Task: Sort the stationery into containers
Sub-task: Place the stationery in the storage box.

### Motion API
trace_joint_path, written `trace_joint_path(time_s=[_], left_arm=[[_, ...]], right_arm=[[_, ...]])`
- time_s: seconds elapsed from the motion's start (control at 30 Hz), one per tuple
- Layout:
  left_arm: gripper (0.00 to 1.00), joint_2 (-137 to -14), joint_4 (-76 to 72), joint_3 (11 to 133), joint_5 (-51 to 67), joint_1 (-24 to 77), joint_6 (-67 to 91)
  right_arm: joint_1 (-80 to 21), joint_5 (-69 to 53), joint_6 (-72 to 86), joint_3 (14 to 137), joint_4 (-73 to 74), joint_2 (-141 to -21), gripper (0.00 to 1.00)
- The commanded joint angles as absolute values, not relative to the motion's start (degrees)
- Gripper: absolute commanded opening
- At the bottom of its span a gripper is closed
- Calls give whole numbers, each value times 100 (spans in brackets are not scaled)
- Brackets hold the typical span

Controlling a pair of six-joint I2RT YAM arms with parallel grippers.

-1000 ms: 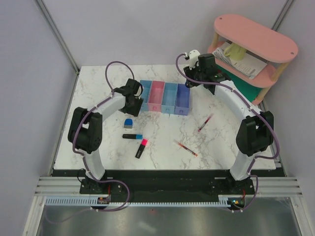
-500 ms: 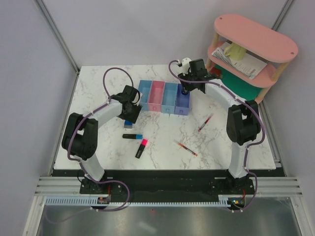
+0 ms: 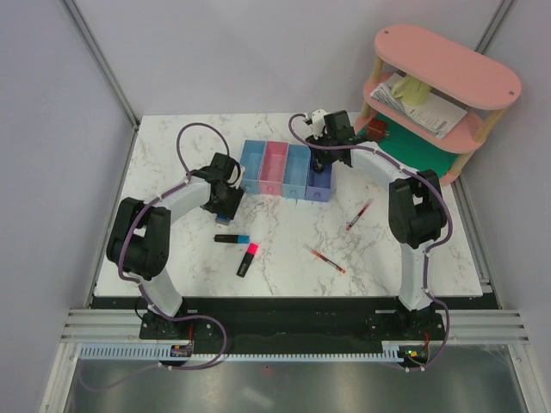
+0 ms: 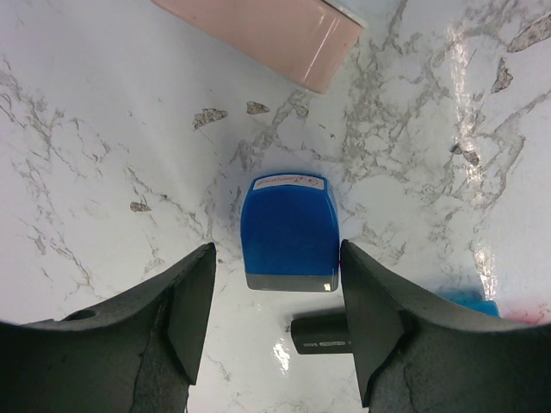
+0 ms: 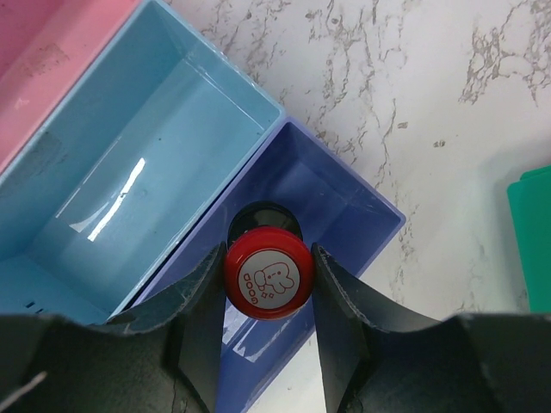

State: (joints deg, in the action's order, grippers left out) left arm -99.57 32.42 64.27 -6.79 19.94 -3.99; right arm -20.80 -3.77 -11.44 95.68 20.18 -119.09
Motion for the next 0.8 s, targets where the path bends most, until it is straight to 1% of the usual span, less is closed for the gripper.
trace_joint_path(time_s=[0.0, 0.37, 0.5, 0.6, 0.77], left_arm=[[67, -9790, 2945, 6337, -492, 1942, -606], [67, -10081, 2672, 6223, -229, 1934, -536], [66, -10142, 2619, 6188, -158, 1934, -527], [65, -10143, 2602, 6126, -123, 1934, -519], [62, -10081, 2602, 6065, -79, 1934, -519]], right_arm=[[-2083, -343, -1204, 9536, 1714, -12032, 42], [-2092, -316, -1230, 9422, 1679, -12085, 49], [-2083, -299, -1230, 9431, 1670, -12085, 49], [-2092, -281, -1230, 9466, 1679, -12103, 52], [-2083, -264, -1248, 9510, 1679, -12120, 61]])
